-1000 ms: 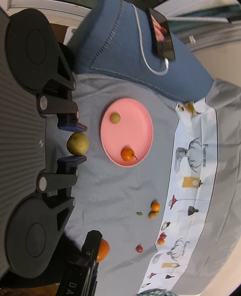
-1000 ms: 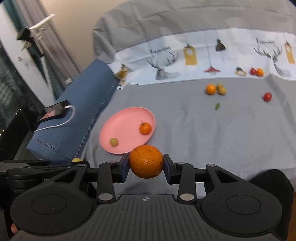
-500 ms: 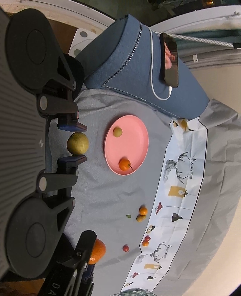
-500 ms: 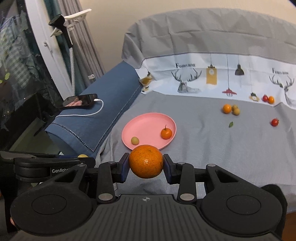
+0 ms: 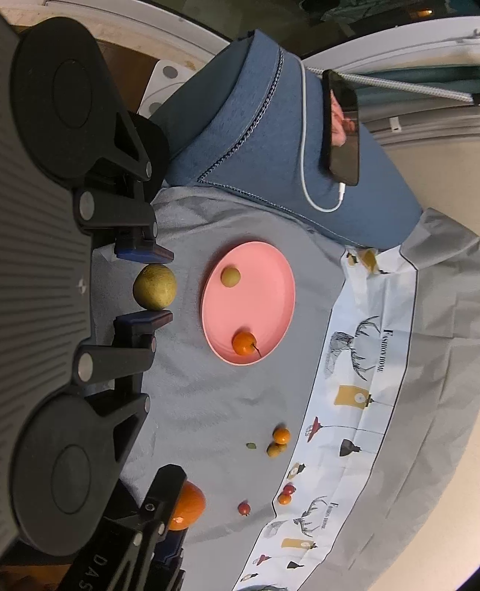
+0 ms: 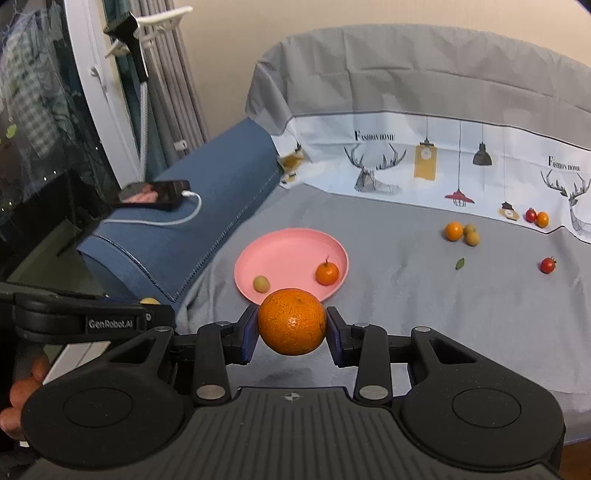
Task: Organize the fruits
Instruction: 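Carry both held fruits over the pink plate with both tools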
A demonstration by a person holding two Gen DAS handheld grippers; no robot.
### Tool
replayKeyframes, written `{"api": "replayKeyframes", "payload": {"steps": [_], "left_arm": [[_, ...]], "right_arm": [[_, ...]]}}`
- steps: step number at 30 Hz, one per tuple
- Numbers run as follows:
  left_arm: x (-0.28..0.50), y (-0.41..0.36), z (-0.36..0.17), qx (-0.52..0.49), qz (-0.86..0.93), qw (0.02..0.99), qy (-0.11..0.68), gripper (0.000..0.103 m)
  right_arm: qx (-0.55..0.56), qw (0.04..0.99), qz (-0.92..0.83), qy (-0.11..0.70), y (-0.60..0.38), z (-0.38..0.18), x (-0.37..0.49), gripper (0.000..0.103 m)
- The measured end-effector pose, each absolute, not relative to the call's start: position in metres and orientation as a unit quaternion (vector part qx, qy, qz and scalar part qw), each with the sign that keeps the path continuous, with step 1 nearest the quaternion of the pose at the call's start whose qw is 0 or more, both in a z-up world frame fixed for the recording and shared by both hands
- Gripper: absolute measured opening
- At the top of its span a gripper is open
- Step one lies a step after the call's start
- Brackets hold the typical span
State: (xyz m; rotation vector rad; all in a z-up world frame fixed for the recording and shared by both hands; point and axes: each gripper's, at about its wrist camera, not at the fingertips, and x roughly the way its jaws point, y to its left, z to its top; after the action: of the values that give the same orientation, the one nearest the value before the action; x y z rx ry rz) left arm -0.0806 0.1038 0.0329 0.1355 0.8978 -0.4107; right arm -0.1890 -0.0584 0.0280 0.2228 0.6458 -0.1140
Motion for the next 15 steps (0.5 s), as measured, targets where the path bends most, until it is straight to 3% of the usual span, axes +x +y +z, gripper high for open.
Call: {"api": "replayKeyframes", "payload": {"steps": [15], "left_arm": [[0.003, 0.078, -0.004, 0.081, -0.167, 0.859, 0.478, 0.03]], "right_arm": [[0.082, 0.925, -0.055, 0.367, -0.068, -0.007, -0.112, 0.039]]}}
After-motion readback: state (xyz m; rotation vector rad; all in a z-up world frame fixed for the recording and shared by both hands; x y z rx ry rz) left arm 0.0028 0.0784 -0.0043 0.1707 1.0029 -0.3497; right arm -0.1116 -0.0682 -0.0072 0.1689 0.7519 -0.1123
